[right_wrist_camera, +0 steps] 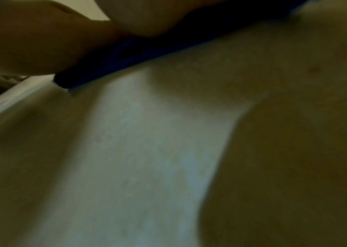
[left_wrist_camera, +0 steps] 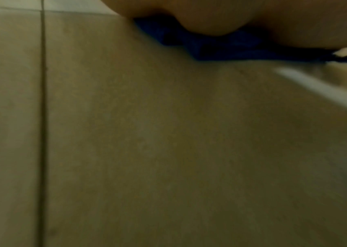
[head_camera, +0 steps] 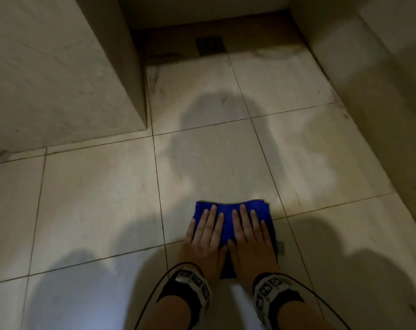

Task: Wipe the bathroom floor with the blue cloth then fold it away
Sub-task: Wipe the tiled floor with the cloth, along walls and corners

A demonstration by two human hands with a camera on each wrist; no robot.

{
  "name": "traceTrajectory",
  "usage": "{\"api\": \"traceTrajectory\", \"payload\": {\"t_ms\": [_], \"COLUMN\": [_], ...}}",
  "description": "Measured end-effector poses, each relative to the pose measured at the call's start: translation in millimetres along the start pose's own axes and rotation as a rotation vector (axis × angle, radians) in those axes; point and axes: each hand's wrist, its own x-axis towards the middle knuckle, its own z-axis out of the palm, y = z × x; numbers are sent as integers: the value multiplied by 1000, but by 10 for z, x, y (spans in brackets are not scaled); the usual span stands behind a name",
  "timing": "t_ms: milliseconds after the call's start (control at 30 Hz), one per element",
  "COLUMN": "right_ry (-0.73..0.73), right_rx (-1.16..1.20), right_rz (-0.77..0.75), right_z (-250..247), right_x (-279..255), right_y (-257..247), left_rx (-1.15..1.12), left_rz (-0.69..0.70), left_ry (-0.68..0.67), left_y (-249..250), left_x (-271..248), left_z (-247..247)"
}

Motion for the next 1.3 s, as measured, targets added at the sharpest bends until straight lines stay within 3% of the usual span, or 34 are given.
{"api": "traceTrajectory", "payload": {"t_ms": [367,467,600,733,800,867,967,1033,1133,1300], "right_ry": [49,2,-44,-87,-166,-87,-22,-59,-158,-132], "right_rx": [-16,-27,-12,15,70,70,51,65,153,472], "right_rz": [-2,-13,-29,-32,-16,-44,-112,-168,-174,42], "right_z": [2,-16,61,-103,-247,-356,-387,-448,-441,-433], "right_x": [172,33,-387,-517,-540,-596,-661,-693,-724,-719], "right_y": [55,57,60,26,37,52,57,-14,-71,-246], "left_rx": [94,52,9,-65,-69,-156,-404,-451,-631,-957], "left_rz": [-34,-65,-61,-94,-185,-404,-678,-739,-798,-807], "left_ry": [33,24,-121,-82,47,141,24,-69,-43,86], "left_y": [44,106,251,358,345,315,284,278,336,411], "left_x": [139,-15,-352,-436,-455,-475,-468,-449,-445,-449], "left_z": [-81,-1,-3,-225,-350,-456,-546,-522,-495,-529]}}
